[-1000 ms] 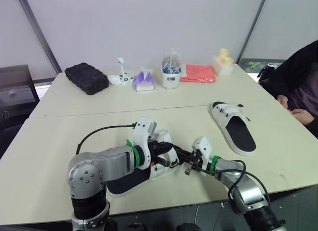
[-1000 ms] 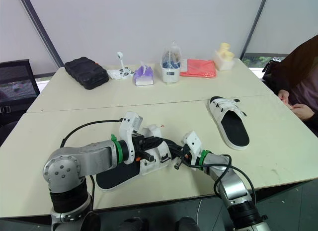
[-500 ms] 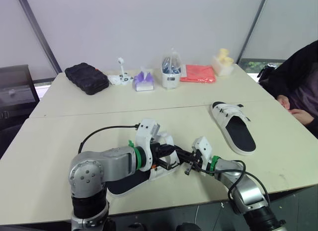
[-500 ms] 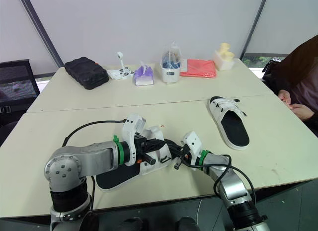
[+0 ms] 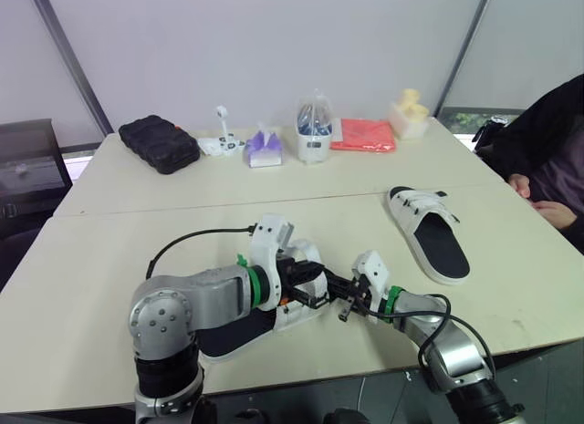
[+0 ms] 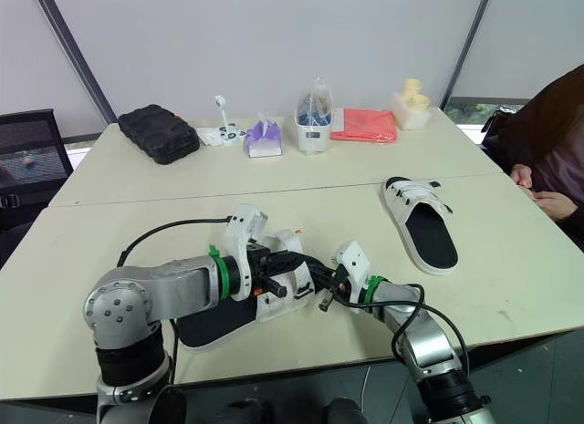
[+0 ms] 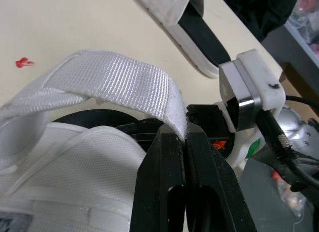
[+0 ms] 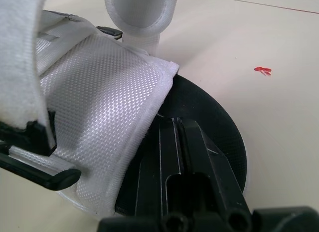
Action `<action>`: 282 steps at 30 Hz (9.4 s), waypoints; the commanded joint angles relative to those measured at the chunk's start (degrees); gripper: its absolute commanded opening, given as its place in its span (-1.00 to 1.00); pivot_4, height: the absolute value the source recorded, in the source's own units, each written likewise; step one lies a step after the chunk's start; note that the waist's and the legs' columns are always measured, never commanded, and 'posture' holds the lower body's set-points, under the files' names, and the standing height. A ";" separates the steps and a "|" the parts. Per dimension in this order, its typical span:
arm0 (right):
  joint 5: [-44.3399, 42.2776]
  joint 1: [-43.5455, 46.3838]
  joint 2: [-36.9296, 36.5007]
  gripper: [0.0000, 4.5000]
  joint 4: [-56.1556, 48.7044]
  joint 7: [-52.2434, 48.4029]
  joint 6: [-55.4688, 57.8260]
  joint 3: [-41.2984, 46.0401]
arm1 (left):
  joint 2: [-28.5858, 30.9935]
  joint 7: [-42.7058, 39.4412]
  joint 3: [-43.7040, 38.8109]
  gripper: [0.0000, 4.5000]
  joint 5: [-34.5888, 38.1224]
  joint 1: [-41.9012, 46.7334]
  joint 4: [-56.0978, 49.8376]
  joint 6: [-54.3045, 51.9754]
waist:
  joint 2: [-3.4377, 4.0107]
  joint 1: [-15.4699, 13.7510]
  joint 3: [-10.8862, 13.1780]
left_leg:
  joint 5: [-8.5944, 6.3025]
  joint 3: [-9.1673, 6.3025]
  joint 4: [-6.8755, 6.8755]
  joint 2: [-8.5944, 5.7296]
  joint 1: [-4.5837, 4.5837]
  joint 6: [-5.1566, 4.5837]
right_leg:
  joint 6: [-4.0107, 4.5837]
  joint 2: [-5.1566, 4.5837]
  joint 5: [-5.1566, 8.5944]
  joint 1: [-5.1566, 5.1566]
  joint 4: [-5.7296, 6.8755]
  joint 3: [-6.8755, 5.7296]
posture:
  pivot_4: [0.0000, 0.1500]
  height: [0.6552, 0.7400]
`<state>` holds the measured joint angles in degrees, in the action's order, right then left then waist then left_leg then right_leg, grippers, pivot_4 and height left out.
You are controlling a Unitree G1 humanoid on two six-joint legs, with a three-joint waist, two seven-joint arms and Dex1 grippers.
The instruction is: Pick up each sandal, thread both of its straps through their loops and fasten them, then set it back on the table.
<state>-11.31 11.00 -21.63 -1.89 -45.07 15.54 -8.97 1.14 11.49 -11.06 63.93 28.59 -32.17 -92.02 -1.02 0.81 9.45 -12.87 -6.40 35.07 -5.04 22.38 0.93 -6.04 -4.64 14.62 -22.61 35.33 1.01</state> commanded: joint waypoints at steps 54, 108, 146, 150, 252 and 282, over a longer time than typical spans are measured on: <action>1.49 -2.54 1.15 -1.00 2.35 -0.54 3.05 -4.68 | 4.46 -2.25 2.89 -0.99 0.37 0.22 0.18 1.79 | 0.01 0.00 -0.01 | 0.00 0.00 0.00 0.01 -0.01 0.00 | 0.04 0.00 0.02 0.00 0.01 0.03 | 1.00 1.00; -5.20 -9.21 -3.76 -1.00 -15.92 3.67 13.31 -6.25 | 31.13 -62.11 18.66 -0.99 -17.70 2.37 16.15 34.12 | 0.08 -0.01 -0.01 | 0.08 -0.05 0.11 0.07 0.74 -0.14 | 0.34 -0.05 0.12 -0.89 0.40 -0.02 | 1.00 1.00; -5.37 -9.72 -2.97 -1.00 -16.02 5.20 13.05 -6.99 | 37.56 -74.47 30.21 -0.99 -33.64 2.56 14.44 48.01 | 0.09 -0.12 -0.02 | 0.09 -0.04 0.11 0.07 0.60 -0.14 | 0.47 -0.06 0.21 -0.83 0.55 0.01 | 1.00 1.00; -5.38 -9.63 -2.99 -1.00 -15.98 5.17 13.02 -6.97 | 38.67 -78.69 31.72 -0.99 -35.41 4.70 14.87 50.35 | 0.09 -0.09 -0.02 | 0.09 -0.04 0.11 0.07 0.59 -0.14 | 0.47 -0.06 0.20 -0.82 0.56 0.01 | 1.00 1.00; -5.13 -8.24 0.28 -1.00 -9.91 6.71 10.03 -5.52 | 28.56 -50.16 16.32 -0.98 -17.52 -4.68 6.46 33.78 | 0.02 -0.15 -0.05 | 0.07 0.11 0.08 0.33 -0.04 -0.08 | 0.85 0.08 0.36 -0.33 0.74 -0.04 | 1.00 1.00; -5.12 -7.74 0.42 -1.00 -9.04 6.90 9.66 -5.72 | 29.24 -49.00 13.70 -0.98 -10.47 -6.06 4.39 29.69 | 0.01 -0.13 -0.01 | 0.07 0.10 0.07 0.32 0.04 -0.07 | 0.82 0.07 0.38 -0.40 0.72 -0.06 | 1.00 1.00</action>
<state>-18.19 4.17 -21.16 -13.54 -39.51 23.76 -14.20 29.91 -36.57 2.40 53.13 22.67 -25.65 -63.16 -1.01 0.68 9.44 -12.81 -6.30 35.15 -4.71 22.42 0.86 -5.21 -4.57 15.00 -23.01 36.04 0.95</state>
